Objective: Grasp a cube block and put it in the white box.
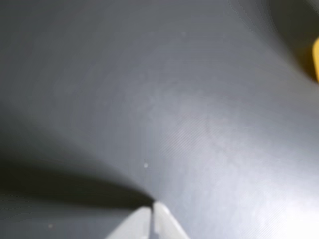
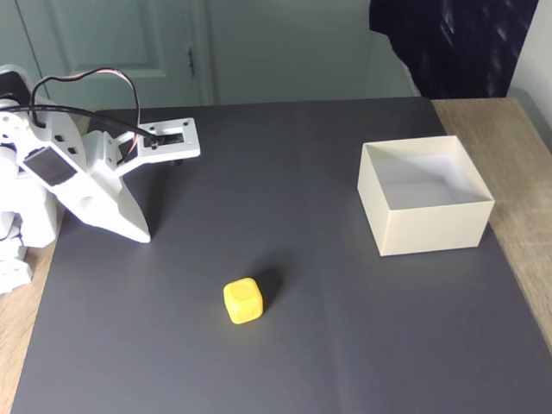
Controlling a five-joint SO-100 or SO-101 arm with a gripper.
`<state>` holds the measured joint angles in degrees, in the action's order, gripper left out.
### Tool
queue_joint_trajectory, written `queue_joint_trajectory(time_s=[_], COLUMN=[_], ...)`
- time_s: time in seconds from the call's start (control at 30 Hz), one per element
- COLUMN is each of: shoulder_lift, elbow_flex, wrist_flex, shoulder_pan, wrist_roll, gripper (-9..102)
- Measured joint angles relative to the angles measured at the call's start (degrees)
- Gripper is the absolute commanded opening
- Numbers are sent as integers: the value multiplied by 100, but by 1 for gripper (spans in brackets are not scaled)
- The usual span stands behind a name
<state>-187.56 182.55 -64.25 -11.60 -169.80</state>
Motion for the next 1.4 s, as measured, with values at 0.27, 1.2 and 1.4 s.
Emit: queue_joint_trajectory(time_s=[0.27,1.2,1.4], shoulder_lift=[0,0,0], elbow_flex=[0,9,9], wrist_flex=[0,-9,-9], shoulder_pan=[0,105,62], wrist_roll=[0,123,123], gripper=[1,0,0])
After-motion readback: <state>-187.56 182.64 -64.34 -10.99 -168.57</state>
